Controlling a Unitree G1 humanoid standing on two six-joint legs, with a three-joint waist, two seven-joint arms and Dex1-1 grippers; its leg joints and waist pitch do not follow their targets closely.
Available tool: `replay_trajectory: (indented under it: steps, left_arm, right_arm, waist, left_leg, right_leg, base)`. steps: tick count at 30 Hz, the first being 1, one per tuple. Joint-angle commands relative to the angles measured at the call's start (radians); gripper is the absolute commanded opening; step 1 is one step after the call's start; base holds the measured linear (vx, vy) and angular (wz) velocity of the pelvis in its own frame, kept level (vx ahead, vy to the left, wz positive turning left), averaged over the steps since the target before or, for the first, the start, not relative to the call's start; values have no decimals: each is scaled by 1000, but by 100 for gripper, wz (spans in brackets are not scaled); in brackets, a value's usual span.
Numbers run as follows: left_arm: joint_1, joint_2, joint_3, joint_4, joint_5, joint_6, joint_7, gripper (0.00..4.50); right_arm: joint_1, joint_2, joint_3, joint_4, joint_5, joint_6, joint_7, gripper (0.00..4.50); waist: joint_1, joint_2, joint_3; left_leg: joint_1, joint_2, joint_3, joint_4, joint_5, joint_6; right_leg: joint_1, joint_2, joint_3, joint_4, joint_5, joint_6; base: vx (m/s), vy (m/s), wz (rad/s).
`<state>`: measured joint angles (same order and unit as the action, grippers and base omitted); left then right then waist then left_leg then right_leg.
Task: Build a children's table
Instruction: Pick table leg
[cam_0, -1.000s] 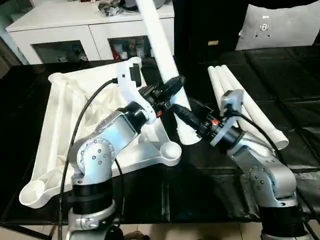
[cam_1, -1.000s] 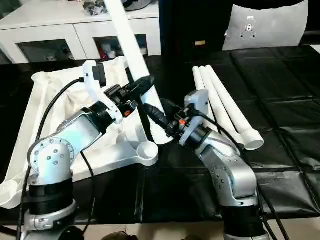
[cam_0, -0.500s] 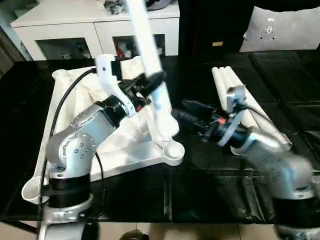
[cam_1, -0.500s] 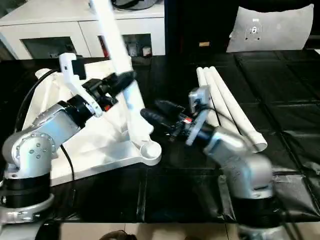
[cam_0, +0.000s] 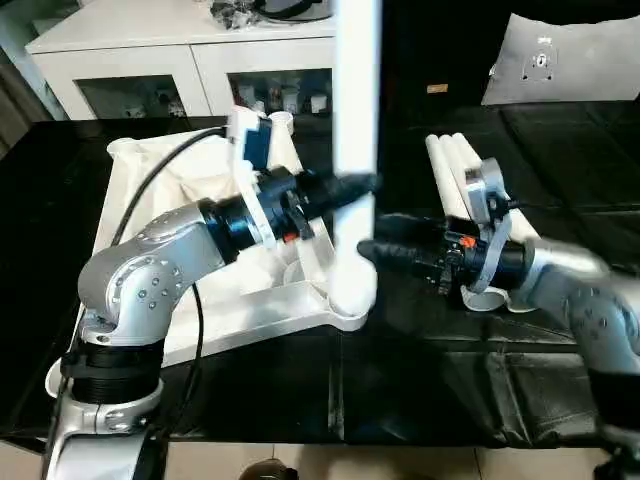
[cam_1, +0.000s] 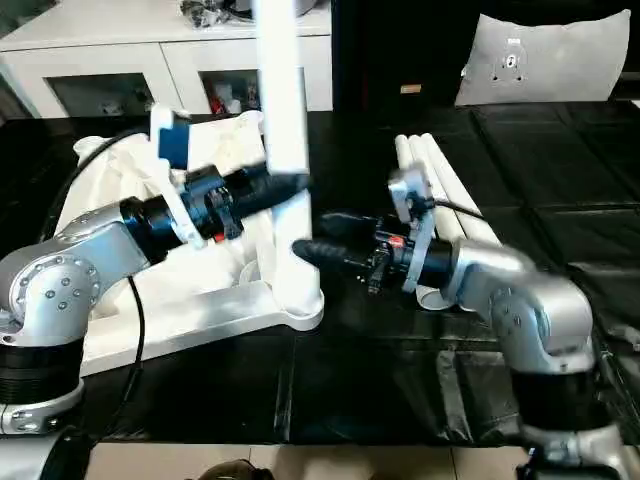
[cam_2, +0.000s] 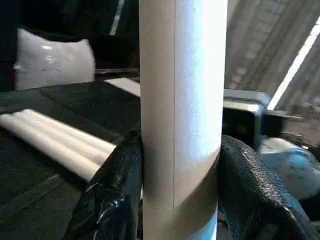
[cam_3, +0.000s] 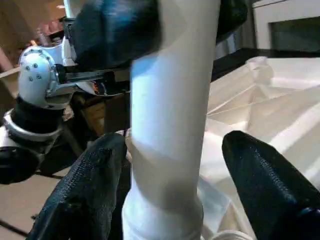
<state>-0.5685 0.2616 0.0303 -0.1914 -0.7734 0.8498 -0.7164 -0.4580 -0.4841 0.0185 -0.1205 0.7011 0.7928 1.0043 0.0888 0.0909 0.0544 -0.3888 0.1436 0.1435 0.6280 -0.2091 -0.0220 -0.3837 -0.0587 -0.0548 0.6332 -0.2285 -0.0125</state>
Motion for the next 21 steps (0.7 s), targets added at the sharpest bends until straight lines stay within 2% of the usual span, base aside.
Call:
replay_trajectory:
  steps: [1, 9, 10, 12, 15, 17, 18, 20, 21]
  left_arm:
    - [-28, 18, -13, -16, -16, -2, -39, 186]
    - [-40, 21, -41, -7, -37, -4, -106, 186]
    - [-46, 21, -50, -4, -40, -6, -123, 186]
    - [-49, 22, -57, -2, -40, -6, -132, 186]
    - [-54, 25, -75, 2, -33, -11, -155, 186]
    - [-57, 21, -78, 6, -32, -13, -158, 186]
    - [-63, 15, -81, 14, -27, -18, -159, 186]
    - [-70, 9, -87, 24, -18, -26, -165, 186]
    - [-73, 6, -88, 27, -17, -28, -167, 185]
  right_arm:
    - [-25, -8, 25, 6, 3, 5, 34, 338]
    - [-49, -23, 60, 24, 3, 10, 91, 338]
    - [-53, -27, 67, 29, 4, 15, 104, 321]
    - [-55, -28, 70, 32, 4, 17, 108, 321]
    - [-57, -32, 79, 41, 2, 22, 124, 281]
    - [-59, -34, 82, 43, 3, 24, 131, 274]
    - [-60, -37, 89, 44, 5, 27, 140, 251]
    - [-63, -37, 101, 49, -5, 21, 146, 242]
    - [-64, -39, 106, 52, -8, 20, 151, 237]
  waist:
    - [1, -28, -74]
    - [3, -29, -74]
    - [3, -29, -73]
    - [2, -29, -72]
    - [1, -29, -70]
    - [0, -31, -70]
    - [0, -28, -70]
    - [0, -35, -71]
    - [0, -34, -71]
  left_leg:
    - [9, 69, -18, -56, 45, 117]
    - [8, 68, -17, -54, 44, 115]
    - [8, 69, -17, -54, 37, 113]
    - [7, 69, -16, -55, 20, 105]
    - [9, 69, -16, -56, -4, 90]
    - [9, 69, -16, -57, -9, 82]
    - [10, 69, -16, -57, -9, 79]
    - [8, 68, -15, -56, -5, 80]
    - [8, 67, -15, -56, -4, 82]
  right_leg:
    - [52, -85, 47, -63, -32, -241]
    - [53, -86, 48, -61, -24, -245]
    - [53, -86, 49, -62, -34, -245]
    - [53, -86, 49, -65, -57, -243]
    - [52, -85, 50, -69, -97, -235]
    - [53, -84, 50, -68, -102, -231]
    - [52, -84, 50, -68, -101, -230]
    - [53, -84, 50, -69, -98, -230]
    - [53, -84, 50, -68, -99, -230]
  base:
    - [0, 0, 0]
    - [0, 0, 0]
    - [0, 0, 0]
    - [0, 0, 0]
    - [0, 0, 0]
    - [0, 0, 0]
    - [0, 0, 0]
    - [0, 0, 0]
    - [0, 0, 0]
